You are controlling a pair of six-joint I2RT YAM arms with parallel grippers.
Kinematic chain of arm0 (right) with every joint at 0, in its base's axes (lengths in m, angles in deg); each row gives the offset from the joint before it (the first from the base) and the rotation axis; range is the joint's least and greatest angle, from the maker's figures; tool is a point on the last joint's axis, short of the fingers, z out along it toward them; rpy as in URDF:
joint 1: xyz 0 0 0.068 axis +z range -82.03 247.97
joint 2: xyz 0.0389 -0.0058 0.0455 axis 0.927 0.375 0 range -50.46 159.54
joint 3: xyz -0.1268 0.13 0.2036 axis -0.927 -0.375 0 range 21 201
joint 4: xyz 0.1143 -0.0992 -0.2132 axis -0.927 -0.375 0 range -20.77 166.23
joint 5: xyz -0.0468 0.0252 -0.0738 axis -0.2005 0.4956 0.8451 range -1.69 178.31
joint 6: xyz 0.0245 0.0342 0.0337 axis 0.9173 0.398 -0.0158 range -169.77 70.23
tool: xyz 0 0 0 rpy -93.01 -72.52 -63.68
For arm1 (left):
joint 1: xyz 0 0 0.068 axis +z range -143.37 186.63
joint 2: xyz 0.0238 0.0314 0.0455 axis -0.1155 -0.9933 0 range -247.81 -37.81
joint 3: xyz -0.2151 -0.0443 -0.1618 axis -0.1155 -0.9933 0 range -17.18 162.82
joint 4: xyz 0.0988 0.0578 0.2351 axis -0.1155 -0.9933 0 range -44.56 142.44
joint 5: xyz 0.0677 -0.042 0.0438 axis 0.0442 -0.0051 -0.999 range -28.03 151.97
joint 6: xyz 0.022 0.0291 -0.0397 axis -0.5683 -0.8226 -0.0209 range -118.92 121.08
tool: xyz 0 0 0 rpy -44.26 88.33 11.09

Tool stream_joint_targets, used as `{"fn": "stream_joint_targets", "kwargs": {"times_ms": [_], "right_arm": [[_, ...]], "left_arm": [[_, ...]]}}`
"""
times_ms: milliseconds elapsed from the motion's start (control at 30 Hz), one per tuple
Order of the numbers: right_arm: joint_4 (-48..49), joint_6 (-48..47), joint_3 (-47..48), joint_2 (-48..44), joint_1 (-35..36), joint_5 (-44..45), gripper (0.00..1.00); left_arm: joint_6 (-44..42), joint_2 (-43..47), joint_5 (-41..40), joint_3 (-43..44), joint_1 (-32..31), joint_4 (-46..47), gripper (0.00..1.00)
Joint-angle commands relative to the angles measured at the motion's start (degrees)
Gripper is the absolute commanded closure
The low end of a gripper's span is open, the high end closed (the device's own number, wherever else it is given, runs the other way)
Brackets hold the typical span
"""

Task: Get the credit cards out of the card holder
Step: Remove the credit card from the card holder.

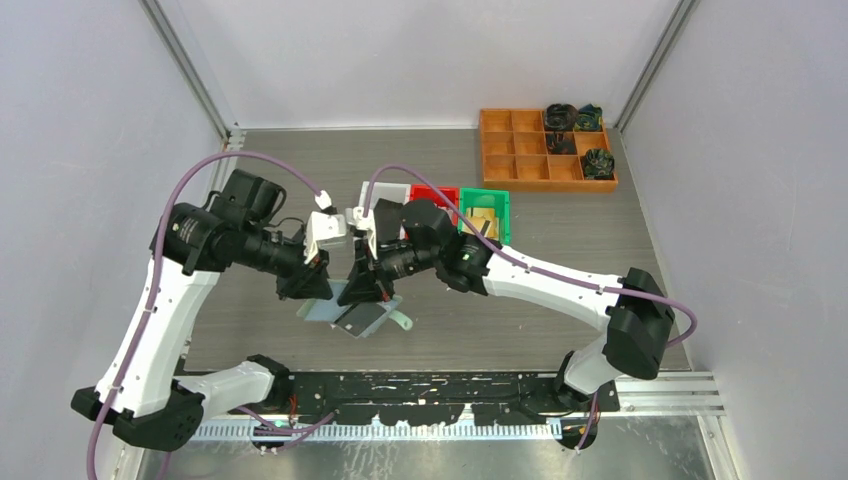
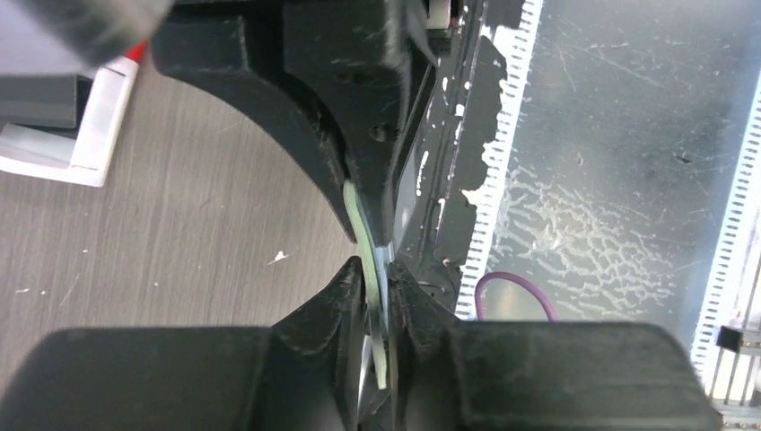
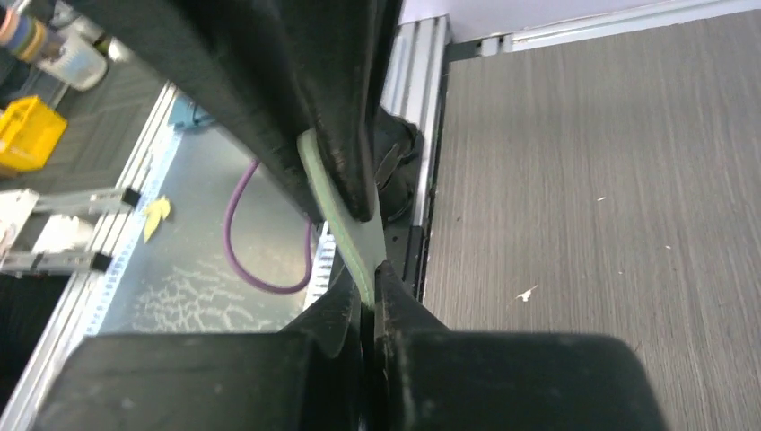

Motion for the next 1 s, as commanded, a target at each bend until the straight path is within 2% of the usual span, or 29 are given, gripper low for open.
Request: {"fn": "stream_joint_targets", "kwargs": {"times_ms": [0, 33, 67, 133, 200, 367, 600, 700, 833, 967], "right_arm": [[7.06, 2.71, 1.60, -1.90, -0.38, 9.04, 0.99], [9.35, 4.36, 0.95, -2.40, -0.73, 9.91, 0.99], [11.88, 6.60, 0.23, -2.98, -1.37, 10.62, 0.99], [19.57, 12.68, -2.14, -4.44, -2.96, 12.42, 0.99], [29.37, 18.42, -6.01, -6.54, -4.39, 14.16, 0.99], [46.53, 28.91, -13.95, -9.94, -5.96, 19.89, 0.99], [62.05, 37.94, -19.12, -11.79, -6.08, 25.66, 0.99], [66.89, 40.64, -20.28, -11.96, -6.08, 29.08, 0.99], [72.24, 43.39, -20.92, -11.49, -6.03, 32.27, 0.99], [74.57, 44.88, -20.46, -10.41, -5.25, 33.64, 0.99]], "left_arm": [[5.45, 1.88, 0.21, 1.79, -0.17, 6.37, 0.58], [8.12, 2.78, -1.62, 1.25, -0.17, 9.41, 0.41], [11.56, 3.89, -3.71, 0.35, -0.12, 12.83, 0.32], [17.20, 6.38, -7.21, -1.48, -0.01, 18.94, 0.23], [20.65, 7.95, -9.31, -2.29, 0.51, 22.67, 0.18], [29.42, 9.50, -9.91, -1.78, 2.72, 26.40, 0.14], [40.21, 11.77, -11.29, -2.47, 5.41, 31.94, 0.12], [45.90, 11.16, -4.59, -2.88, 6.89, 32.73, 0.12], [53.31, 10.67, 8.41, -5.62, 9.73, 36.36, 0.13], [60.39, 10.41, 14.21, -8.02, 11.70, 43.53, 0.20]]}}
